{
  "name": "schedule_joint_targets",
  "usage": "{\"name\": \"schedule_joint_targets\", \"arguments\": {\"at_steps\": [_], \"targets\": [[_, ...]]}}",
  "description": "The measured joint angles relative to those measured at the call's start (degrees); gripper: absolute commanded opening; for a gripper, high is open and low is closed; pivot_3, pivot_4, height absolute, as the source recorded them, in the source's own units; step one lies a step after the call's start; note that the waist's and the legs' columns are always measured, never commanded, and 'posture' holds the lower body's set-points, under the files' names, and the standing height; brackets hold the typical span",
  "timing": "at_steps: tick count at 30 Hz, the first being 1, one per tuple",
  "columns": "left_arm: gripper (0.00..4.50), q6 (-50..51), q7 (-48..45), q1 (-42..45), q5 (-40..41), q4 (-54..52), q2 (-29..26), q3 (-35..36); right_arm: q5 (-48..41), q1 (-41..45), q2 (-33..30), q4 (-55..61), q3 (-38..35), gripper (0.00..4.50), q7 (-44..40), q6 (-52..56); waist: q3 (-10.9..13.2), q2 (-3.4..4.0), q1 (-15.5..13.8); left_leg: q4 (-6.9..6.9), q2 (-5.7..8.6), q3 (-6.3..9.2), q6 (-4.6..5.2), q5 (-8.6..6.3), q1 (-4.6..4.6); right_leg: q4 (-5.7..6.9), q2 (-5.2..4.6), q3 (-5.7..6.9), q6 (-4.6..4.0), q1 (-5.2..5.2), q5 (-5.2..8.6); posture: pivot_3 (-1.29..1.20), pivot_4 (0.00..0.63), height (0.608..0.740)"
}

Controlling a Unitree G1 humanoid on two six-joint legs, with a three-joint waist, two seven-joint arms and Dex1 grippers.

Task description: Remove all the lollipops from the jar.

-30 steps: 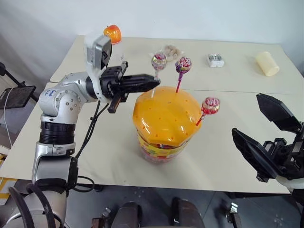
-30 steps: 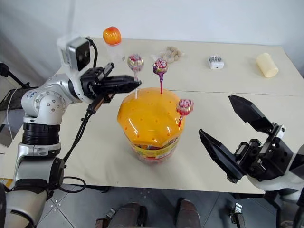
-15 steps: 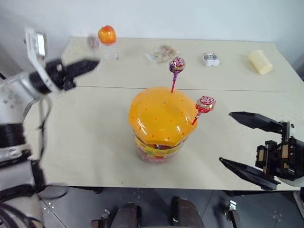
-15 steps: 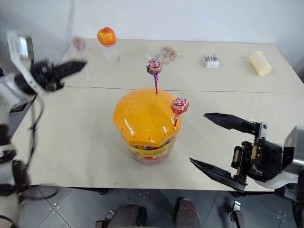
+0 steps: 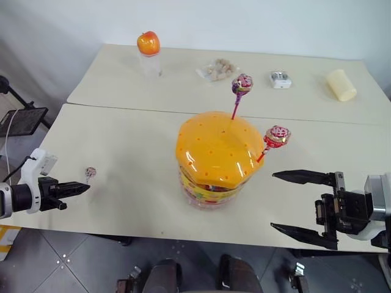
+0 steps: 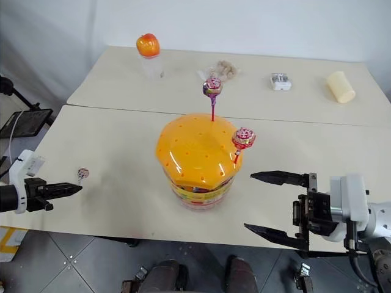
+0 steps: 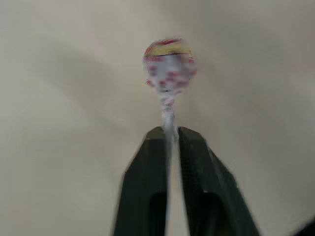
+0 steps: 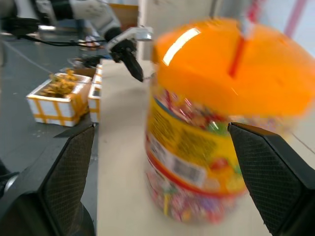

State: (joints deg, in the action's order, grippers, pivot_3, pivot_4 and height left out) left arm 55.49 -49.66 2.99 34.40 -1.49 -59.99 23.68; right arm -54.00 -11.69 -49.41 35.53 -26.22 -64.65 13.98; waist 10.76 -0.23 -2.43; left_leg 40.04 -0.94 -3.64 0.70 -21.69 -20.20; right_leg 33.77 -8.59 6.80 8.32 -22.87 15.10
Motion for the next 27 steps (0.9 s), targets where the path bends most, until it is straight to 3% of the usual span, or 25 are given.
{"name": "schedule_joint_targets", "arguments": {"at_steps": [3, 7, 12, 14, 18, 27], "targets": [[2.41, -6.7, -1.4, -0.3, -2.0, 0.9, 0.4, 0.1, -1.7, -0.1, 0.5, -0.1, -2.5, 4.5, 1.0, 1.2, 0.0, 0.0, 0.7, -0.03, -0.01, -0.15, -0.04, -0.02, -0.03, 0.07, 0.03, 0.0, -0.03, -0.12, 0.01, 0.0, 0.15, 0.74], [3.61, -20.2, -10.0, -0.4, -3.0, 4.7, 1.5, 2.0, -3.5, 0.2, 1.6, -0.5, -4.9, 4.5, 2.7, 2.2, 0.0, 0.0, 1.1, -0.03, -0.01, -0.41, -0.02, -0.02, -0.05, 0.04, 0.01, -0.02, -0.03, -0.2, 0.01, 0.0, 0.15, 0.74], [3.61, -18.1, -9.6, 16.8, 11.5, 5.5, 11.8, 7.8, -10.8, 3.5, -1.0, -0.6, -6.1, 4.5, 10.7, 10.0, -0.1, -0.22, 0.4, 0.23, -0.03, -0.16, 0.05, 0.03, -0.18, 0.14, -0.02, -0.08, -0.06, -0.2, -0.03, 0.0, 0.15, 0.74], [3.61, -17.4, -11.0, 17.4, 15.1, 0.6, 12.3, 7.6, -12.1, 5.9, -0.3, 0.1, -5.8, 4.5, 12.4, 10.1, -0.1, -0.23, 0.8, 0.08, 0.03, -0.16, 0.02, -0.01, -0.02, 0.18, -0.07, -0.14, -0.03, -0.19, -0.05, 0.0, 0.15, 0.74], [3.61, -12.7, -12.3, 20.2, 28.8, -11.9, 19.9, 3.1, -11.9, 11.6, 1.4, 0.1, -1.8, 4.5, 15.7, 10.3, -0.1, -0.21, 1.3, 0.06, 0.01, -0.21, 0.03, -0.05, -0.05, 0.15, -0.04, -0.14, -0.01, -0.26, -0.06, 0.0, 0.15, 0.74], [3.61, -11.8, -11.2, 22.8, 32.8, -16.1, 21.4, -2.2, -8.0, 18.5, 4.0, -0.6, 6.6, 4.5, 18.1, 11.4, -0.1, -0.1, 1.1, 0.22, 0.0, -0.32, 0.05, 0.0, -0.07, 0.11, 0.04, -0.25, -0.02, -0.25, -0.05, 0.0, 0.15, 0.74]]}}
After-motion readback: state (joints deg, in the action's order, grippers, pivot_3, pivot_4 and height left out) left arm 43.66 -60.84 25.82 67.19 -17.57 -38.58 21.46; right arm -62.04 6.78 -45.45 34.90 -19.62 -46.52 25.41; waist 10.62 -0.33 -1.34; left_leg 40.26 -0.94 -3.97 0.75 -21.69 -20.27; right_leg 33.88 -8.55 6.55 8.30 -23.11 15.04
